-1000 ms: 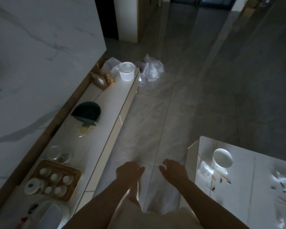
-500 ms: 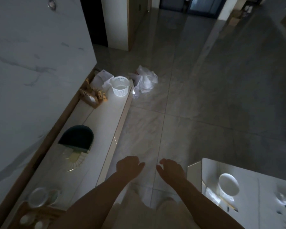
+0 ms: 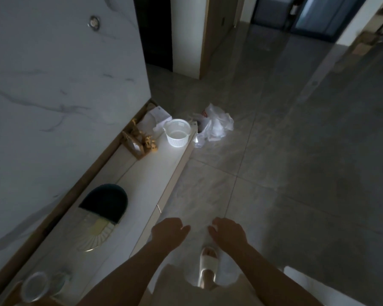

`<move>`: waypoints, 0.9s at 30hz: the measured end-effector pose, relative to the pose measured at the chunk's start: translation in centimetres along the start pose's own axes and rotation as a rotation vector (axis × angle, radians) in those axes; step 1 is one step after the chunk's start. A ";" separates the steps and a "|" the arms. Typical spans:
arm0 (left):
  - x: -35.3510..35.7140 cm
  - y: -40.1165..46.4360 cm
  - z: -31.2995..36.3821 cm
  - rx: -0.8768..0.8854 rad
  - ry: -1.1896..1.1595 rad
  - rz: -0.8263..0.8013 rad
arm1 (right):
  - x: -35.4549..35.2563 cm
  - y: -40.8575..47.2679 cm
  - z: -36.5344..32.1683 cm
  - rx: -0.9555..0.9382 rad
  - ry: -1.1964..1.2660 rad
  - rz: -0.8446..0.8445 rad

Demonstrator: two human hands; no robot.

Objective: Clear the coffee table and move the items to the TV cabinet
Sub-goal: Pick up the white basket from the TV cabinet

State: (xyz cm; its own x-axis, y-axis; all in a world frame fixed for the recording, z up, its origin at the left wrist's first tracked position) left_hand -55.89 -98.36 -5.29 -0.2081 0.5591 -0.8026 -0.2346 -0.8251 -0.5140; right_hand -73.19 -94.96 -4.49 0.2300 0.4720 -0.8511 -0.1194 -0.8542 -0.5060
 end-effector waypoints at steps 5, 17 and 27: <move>-2.0 4.1 2.9 -0.079 -0.059 0.029 | -3.1 5.9 2.0 -0.056 -0.022 0.004; -3.9 10.5 4.4 -0.196 -0.123 -0.024 | -5.7 13.5 3.5 -0.099 0.000 -0.093; -9.1 19.1 2.2 -0.128 -0.111 -0.036 | -9.7 21.3 -0.6 -0.065 0.017 -0.096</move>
State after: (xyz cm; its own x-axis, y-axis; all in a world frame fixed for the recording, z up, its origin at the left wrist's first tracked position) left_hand -60.56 -119.01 -7.19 -0.3067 0.5884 -0.7482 -0.1225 -0.8039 -0.5820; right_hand -77.42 -117.90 -6.92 0.2540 0.5486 -0.7965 -0.0333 -0.8181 -0.5741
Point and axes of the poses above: each hand's wrist, its own y-axis towards the middle knuckle, its own x-axis out of the palm, z = x × y, the point moved 8 cm from there along y, towards the middle knuckle, and after that the axes turned 2 degrees about x, right-handed, at the moved point
